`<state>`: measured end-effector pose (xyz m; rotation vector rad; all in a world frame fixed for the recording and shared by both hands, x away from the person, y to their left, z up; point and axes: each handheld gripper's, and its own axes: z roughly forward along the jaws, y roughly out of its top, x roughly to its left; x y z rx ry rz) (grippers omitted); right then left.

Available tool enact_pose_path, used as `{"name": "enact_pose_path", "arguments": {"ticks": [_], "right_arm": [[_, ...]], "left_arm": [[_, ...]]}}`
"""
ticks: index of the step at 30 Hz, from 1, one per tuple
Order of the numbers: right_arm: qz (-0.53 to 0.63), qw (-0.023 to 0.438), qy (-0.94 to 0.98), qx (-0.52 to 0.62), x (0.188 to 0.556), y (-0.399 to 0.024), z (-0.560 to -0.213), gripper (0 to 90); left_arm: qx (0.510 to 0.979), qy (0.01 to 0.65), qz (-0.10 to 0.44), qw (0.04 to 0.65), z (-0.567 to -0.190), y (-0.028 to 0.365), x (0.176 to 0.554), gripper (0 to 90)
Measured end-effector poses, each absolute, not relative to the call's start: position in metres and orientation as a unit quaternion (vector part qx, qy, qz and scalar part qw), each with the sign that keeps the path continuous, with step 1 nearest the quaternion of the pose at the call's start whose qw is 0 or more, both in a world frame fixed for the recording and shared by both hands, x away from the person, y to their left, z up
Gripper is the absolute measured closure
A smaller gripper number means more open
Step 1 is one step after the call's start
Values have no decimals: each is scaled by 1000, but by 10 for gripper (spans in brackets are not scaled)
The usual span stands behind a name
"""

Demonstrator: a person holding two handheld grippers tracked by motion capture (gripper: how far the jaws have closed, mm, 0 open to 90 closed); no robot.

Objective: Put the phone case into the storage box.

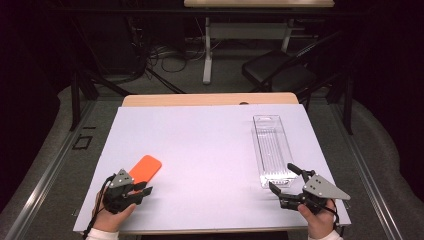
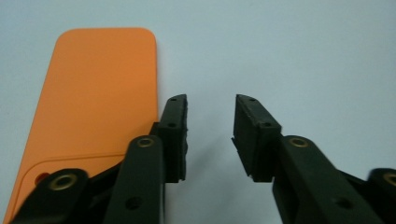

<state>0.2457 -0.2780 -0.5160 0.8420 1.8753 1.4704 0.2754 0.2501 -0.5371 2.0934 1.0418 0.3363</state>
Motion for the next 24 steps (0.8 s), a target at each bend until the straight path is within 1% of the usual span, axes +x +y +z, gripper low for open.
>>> {"name": "enact_pose_path", "arguments": {"ticks": [5, 8, 12, 15, 16, 17, 18, 21, 24], "right_arm": [[554, 303, 708, 316, 246, -278, -516, 147], [554, 303, 708, 316, 246, -278, -516, 146], [554, 303, 708, 316, 246, -278, -516, 146], [554, 303, 708, 315, 246, -278, -516, 146], [554, 302, 709, 316, 246, -278, -516, 147], [554, 302, 709, 316, 246, -278, -516, 147], [554, 302, 709, 316, 246, -278, -516, 146], [554, 303, 708, 316, 246, -277, -516, 147], [554, 302, 708, 316, 246, -277, -516, 146]], "left_arm": [[809, 407, 148, 398, -534, 248, 273, 475], [807, 385, 173, 413, -531, 247, 271, 471], [796, 388, 182, 427, -527, 247, 270, 440], [794, 390, 172, 433, -527, 247, 270, 422], [794, 387, 163, 439, -527, 247, 270, 377], [794, 385, 159, 443, -527, 247, 270, 377], [794, 383, 156, 445, -526, 246, 270, 357], [795, 378, 138, 453, -524, 245, 272, 266], [789, 386, 146, 455, -523, 245, 273, 216]]}}
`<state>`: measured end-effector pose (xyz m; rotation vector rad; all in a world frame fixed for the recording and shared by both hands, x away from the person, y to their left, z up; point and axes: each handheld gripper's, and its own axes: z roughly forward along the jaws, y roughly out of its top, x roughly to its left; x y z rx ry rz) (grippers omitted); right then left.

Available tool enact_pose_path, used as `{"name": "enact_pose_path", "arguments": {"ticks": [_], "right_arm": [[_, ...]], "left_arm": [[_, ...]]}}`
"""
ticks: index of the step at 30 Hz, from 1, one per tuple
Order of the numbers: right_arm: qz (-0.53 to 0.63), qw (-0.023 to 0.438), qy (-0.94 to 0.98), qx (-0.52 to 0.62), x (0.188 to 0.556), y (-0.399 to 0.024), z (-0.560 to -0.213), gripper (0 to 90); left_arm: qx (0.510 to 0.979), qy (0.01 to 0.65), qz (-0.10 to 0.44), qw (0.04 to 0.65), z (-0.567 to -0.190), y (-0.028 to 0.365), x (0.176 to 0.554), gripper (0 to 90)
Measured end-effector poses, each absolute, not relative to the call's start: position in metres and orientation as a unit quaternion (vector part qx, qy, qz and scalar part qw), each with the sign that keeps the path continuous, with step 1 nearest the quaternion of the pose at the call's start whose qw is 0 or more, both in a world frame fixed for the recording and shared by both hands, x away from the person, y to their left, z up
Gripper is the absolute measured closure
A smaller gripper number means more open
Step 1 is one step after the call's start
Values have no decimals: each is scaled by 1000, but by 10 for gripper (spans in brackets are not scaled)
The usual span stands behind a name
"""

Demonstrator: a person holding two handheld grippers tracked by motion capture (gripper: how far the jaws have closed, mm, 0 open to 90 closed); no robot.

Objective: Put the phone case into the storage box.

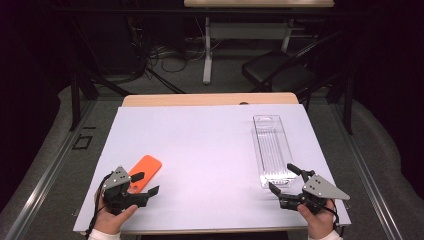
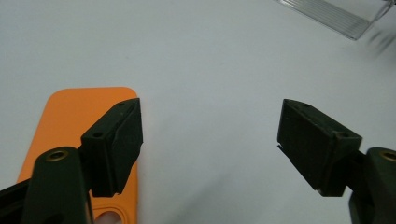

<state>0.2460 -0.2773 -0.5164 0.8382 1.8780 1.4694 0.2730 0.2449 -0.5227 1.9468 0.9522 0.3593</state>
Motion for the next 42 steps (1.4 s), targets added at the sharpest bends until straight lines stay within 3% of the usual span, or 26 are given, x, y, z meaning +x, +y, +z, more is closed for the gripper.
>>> {"name": "enact_pose_path", "arguments": {"ticks": [6, 9, 14, 24, 42], "right_arm": [[554, 302, 708, 317, 246, -277, -517, 146], [553, 301, 708, 318, 246, -277, -517, 146], [553, 302, 709, 318, 246, -276, -517, 146], [550, 301, 710, 320, 246, -276, -518, 147], [551, 299, 711, 318, 247, -276, -518, 147]], "left_arm": [[773, 405, 151, 464, -522, 249, 276, 138], [764, 417, 148, 469, -522, 251, 278, 2], [750, 436, 136, 478, -521, 255, 283, 5], [751, 459, 173, 442, -515, 268, 294, 5], [791, 453, 168, 376, -532, 271, 324, 8]]}}
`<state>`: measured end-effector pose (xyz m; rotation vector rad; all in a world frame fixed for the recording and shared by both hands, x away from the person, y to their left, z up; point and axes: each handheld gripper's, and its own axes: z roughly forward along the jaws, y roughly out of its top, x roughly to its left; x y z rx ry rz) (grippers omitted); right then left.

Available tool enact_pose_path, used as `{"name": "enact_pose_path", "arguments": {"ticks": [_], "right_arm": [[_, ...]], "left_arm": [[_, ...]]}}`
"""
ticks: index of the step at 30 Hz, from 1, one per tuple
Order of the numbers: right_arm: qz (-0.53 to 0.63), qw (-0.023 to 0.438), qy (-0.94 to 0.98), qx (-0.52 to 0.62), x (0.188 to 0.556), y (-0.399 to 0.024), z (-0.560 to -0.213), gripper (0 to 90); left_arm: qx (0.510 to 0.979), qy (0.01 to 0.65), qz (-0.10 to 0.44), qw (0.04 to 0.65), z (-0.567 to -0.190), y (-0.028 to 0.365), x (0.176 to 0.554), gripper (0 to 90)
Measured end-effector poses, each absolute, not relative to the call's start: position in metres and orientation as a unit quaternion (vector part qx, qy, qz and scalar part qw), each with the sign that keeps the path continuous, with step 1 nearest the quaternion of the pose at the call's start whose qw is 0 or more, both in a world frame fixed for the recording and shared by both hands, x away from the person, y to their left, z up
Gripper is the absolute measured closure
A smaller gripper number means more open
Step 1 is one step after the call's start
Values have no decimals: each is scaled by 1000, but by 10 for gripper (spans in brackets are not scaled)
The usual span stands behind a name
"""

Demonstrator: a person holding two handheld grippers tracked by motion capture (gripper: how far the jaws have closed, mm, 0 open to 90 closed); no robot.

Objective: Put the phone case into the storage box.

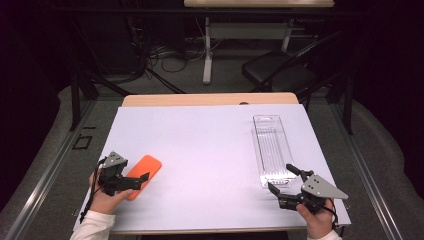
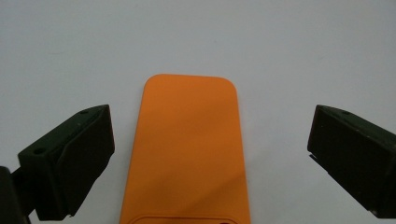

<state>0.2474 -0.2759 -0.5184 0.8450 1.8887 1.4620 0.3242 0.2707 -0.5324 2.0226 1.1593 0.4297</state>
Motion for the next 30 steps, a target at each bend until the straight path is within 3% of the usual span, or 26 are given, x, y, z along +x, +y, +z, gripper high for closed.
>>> {"name": "enact_pose_path", "arguments": {"ticks": [30], "right_arm": [[552, 296, 712, 318, 248, -276, -518, 146]], "left_arm": [[809, 465, 147, 328, -567, 273, 336, 9]]}}
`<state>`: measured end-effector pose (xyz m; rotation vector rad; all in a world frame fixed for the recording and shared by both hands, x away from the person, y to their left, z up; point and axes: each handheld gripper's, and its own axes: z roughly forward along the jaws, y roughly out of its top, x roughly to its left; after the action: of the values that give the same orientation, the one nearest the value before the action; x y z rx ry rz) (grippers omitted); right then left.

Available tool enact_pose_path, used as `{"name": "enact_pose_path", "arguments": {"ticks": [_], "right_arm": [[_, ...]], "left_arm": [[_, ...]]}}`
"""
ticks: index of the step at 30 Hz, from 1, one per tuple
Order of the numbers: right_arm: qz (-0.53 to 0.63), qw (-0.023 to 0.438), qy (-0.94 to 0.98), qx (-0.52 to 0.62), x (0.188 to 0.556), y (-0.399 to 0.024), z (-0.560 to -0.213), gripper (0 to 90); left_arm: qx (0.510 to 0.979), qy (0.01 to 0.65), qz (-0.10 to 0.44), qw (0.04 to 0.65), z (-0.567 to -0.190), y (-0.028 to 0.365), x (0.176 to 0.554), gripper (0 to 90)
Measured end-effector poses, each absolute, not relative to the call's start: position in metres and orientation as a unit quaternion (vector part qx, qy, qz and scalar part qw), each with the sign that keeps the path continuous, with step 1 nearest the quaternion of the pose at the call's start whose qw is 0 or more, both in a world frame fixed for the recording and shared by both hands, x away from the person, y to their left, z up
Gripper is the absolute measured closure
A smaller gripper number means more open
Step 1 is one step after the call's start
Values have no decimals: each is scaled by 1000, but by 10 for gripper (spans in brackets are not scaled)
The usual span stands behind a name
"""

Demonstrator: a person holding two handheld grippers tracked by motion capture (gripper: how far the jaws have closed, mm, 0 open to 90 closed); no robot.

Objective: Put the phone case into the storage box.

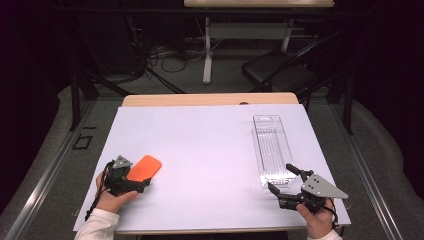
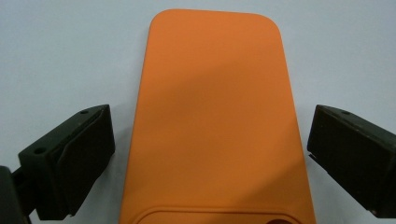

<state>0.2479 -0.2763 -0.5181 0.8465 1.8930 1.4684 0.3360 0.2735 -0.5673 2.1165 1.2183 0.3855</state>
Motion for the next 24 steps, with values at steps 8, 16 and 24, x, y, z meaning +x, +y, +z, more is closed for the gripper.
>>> {"name": "enact_pose_path", "arguments": {"ticks": [8, 16, 24], "right_arm": [[552, 296, 712, 317, 248, -276, -518, 146], [551, 296, 713, 317, 248, -277, -518, 146], [551, 295, 713, 317, 248, -277, -518, 147]], "left_arm": [[814, 461, 159, 315, -568, 271, 335, 16], [809, 468, 164, 315, -568, 270, 333, 37], [806, 467, 169, 320, -567, 271, 330, 99]]}}
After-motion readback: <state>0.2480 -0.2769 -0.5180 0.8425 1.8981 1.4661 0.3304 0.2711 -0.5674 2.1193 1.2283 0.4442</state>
